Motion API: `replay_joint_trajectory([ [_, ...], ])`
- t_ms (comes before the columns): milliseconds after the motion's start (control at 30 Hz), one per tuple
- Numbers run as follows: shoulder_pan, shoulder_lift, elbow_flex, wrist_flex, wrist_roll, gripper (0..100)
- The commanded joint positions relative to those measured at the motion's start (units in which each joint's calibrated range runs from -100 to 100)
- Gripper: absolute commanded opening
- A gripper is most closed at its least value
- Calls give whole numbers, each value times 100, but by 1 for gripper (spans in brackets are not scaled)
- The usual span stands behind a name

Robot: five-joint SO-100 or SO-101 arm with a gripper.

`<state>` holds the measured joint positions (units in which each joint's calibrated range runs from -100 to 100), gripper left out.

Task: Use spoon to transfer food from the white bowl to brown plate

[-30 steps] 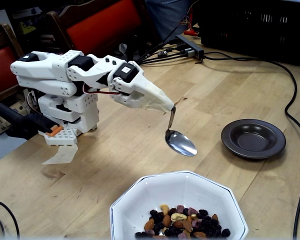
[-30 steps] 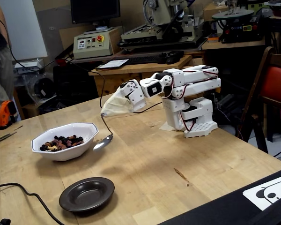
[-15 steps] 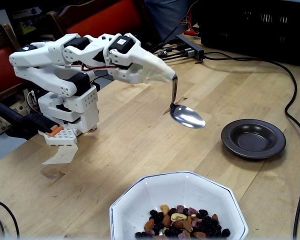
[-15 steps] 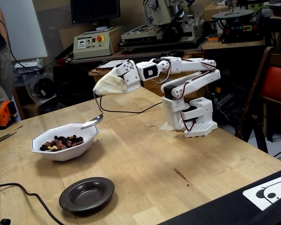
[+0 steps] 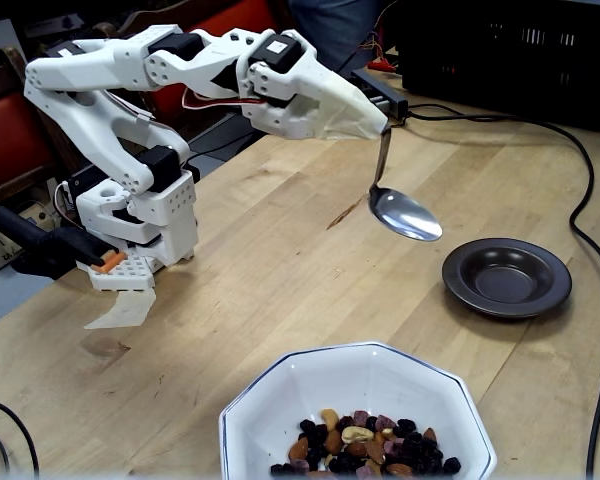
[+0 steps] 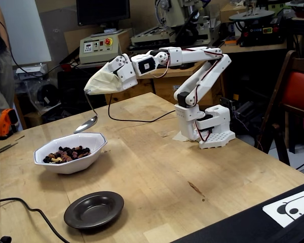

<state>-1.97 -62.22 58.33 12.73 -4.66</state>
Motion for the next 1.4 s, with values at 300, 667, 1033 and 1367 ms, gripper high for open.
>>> replay_joint_trajectory([
  [300, 27, -21, 822, -1929, 933, 2],
  [667, 34, 38, 2494, -3881, 1333, 2],
  [1033, 434, 73, 2556, -4229, 1377, 2],
  [1367, 819, 1048, 2397, -4182, 1661, 2],
])
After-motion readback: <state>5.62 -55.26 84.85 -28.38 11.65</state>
